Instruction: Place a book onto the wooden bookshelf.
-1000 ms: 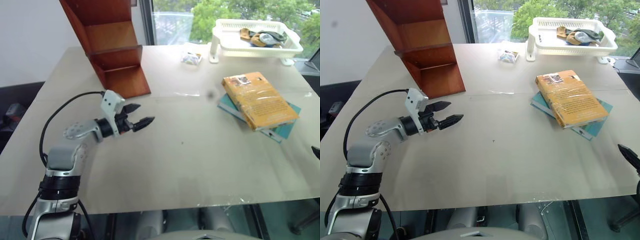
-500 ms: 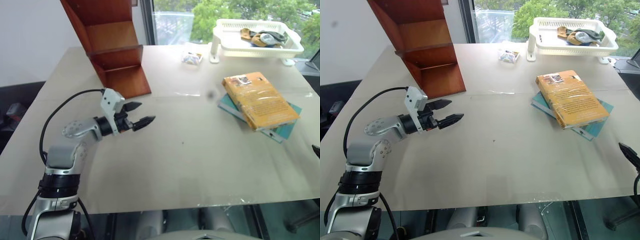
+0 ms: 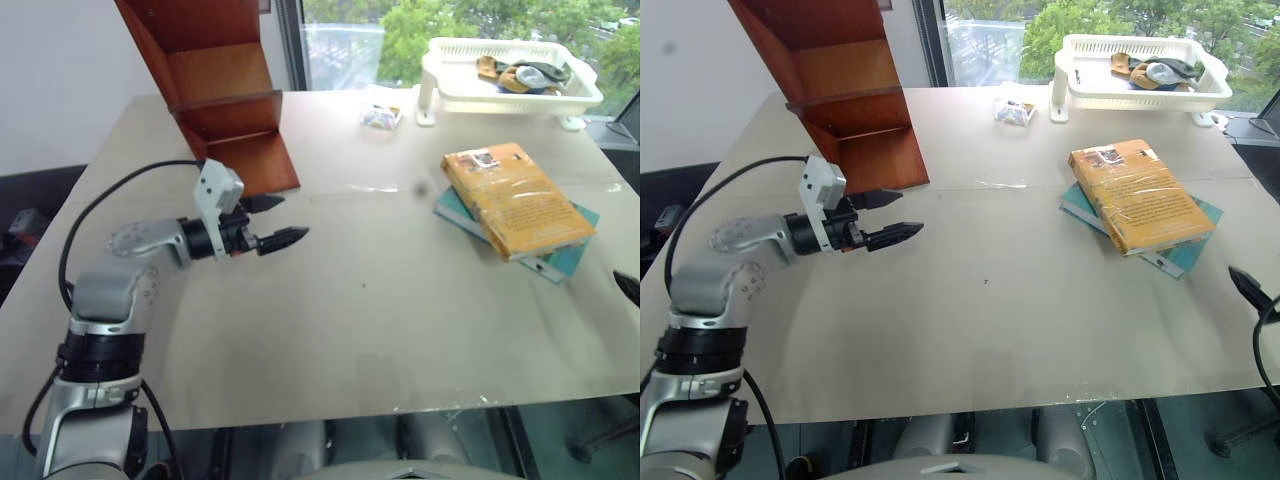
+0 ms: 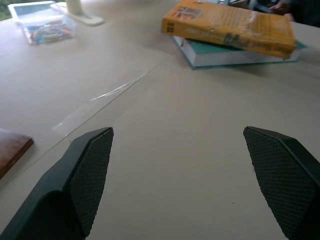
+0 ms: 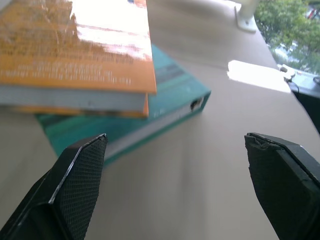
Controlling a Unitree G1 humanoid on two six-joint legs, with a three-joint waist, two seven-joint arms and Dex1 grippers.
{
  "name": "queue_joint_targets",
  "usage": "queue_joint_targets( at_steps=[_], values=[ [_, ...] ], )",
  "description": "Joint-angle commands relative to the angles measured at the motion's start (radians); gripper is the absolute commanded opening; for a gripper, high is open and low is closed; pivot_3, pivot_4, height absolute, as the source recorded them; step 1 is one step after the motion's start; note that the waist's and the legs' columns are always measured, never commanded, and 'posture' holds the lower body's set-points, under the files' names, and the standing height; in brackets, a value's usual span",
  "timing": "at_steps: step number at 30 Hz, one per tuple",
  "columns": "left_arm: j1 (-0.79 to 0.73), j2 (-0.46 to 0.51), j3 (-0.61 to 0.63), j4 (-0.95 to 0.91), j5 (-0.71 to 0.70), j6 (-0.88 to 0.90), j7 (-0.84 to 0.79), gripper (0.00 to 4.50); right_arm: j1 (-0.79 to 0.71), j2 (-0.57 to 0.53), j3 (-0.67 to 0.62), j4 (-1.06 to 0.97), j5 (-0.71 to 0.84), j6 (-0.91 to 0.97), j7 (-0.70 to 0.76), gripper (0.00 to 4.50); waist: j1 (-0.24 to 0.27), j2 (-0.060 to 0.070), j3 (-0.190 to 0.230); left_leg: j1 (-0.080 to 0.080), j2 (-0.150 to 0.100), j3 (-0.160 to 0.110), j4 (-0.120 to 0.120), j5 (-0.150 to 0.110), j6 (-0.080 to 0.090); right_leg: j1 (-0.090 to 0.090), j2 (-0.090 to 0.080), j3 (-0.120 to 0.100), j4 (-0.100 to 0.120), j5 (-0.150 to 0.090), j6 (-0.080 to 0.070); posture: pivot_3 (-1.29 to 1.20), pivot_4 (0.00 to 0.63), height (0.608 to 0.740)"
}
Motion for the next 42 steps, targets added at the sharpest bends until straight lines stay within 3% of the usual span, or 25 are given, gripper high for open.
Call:
queue_joint_targets(
  at_steps=[1, 9, 16, 27, 42],
  values=[
    [-0.059, 0.053, 0.001, -0.029, -0.052, 0.026, -0.094, 4.43, -0.195, -0.055, 0.036, 0.130, -0.007, 0.064, -0.063, 4.50, -0.005, 0.000, 0.000, 0.000, 0.000, 0.000, 0.000, 0.000, 0.000, 0.000, 0.000, 0.000, 0.000, 0.000, 0.000, 0.00, 0.150, 0.740],
    [-0.177, 0.117, -0.014, 0.050, -0.023, -0.024, -0.200, 4.43, -0.662, -0.055, 0.155, 0.648, -0.065, 0.076, -0.076, 4.50, -0.013, -0.003, 0.003, -0.001, 0.000, 0.002, -0.001, 0.003, -0.004, -0.003, 0.001, 0.002, 0.000, 0.000, 0.000, 0.00, 0.150, 0.740],
    [-0.148, 0.132, -0.003, 0.022, -0.024, -0.030, -0.201, 4.43, -0.872, -0.034, 0.173, 0.975, -0.102, 0.027, -0.142, 4.50, -0.012, -0.003, 0.006, -0.004, 0.000, 0.005, -0.003, 0.003, -0.004, -0.006, 0.000, 0.004, -0.001, 0.000, 0.000, 0.00, 0.150, 0.740],
    [-0.082, 0.157, 0.032, -0.028, -0.023, -0.024, -0.146, 4.43, -0.945, 0.019, 0.203, 1.112, -0.143, 0.050, -0.125, 4.50, -0.015, -0.005, 0.008, -0.003, 0.000, 0.007, -0.003, 0.003, -0.005, -0.007, 0.000, 0.006, 0.000, 0.000, 0.000, 0.00, 0.150, 0.740],
    [-0.018, 0.179, 0.050, -0.064, -0.028, -0.021, -0.112, 4.43, -0.901, 0.096, 0.256, 1.092, -0.171, 0.107, 0.159, 4.50, -0.021, -0.006, 0.009, -0.002, 0.001, 0.009, -0.002, 0.003, -0.005, -0.008, 0.001, 0.008, 0.002, 0.000, 0.000, 0.00, 0.150, 0.740]
  ],
)
